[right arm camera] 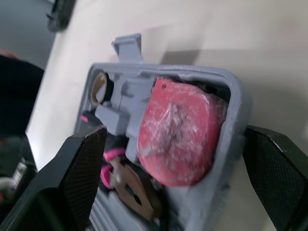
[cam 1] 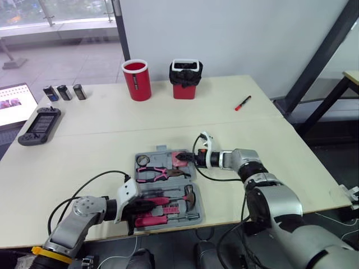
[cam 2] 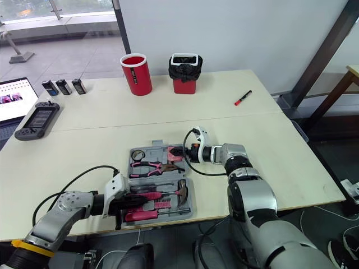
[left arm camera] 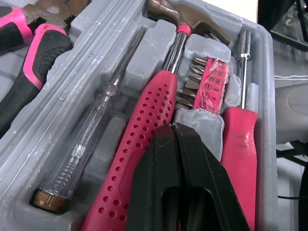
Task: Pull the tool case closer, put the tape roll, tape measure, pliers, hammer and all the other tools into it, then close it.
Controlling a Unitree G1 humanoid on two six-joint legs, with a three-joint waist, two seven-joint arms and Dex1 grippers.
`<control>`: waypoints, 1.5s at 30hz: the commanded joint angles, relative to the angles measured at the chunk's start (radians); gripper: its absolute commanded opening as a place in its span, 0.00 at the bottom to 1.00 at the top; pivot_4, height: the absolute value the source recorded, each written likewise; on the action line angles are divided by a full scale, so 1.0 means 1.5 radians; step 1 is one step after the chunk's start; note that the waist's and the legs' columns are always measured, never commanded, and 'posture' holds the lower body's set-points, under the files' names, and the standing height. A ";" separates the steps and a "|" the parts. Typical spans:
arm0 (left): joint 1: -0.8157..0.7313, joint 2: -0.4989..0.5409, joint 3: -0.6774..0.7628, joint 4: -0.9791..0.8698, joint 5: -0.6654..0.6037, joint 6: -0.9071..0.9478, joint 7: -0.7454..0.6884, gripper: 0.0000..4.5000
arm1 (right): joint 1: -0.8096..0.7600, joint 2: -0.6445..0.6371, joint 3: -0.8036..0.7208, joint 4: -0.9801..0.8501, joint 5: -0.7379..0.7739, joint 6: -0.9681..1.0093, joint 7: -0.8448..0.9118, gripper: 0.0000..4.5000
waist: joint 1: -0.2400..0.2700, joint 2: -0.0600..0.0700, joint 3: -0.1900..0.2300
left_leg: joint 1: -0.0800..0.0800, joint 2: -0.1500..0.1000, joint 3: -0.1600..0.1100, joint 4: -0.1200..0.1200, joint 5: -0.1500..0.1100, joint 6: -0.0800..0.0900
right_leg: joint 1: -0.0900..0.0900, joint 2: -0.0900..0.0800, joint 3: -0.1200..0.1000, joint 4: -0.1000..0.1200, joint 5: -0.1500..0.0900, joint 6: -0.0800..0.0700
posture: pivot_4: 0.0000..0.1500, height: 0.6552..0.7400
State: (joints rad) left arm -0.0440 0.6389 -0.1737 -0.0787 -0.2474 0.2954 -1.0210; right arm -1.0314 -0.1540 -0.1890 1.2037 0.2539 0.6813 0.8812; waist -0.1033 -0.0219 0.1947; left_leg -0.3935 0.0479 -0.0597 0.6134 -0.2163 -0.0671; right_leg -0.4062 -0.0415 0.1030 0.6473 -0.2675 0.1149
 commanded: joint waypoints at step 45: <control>0.274 0.032 0.428 -0.116 -0.118 -0.046 0.093 0.00 | 0.491 -0.399 0.065 -0.766 0.021 -0.261 0.261 0.99 | 0.023 -0.001 0.001 | -0.012 0.000 0.008 0.000 -0.002 -0.003 | -0.011 -0.004 0.002 -0.011 0.004 -0.006 | 1.00 1.00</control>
State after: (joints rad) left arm 0.3647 0.6690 0.4700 -0.2517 -0.4310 0.2471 -0.8687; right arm -0.3113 -0.7325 -0.0517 0.0735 0.2939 0.3304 1.3117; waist -0.0693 -0.0235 0.1956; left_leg -0.4113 0.0483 -0.0474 0.6130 -0.2191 -0.0714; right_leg -0.4239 -0.0475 0.1053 0.6306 -0.2619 0.1070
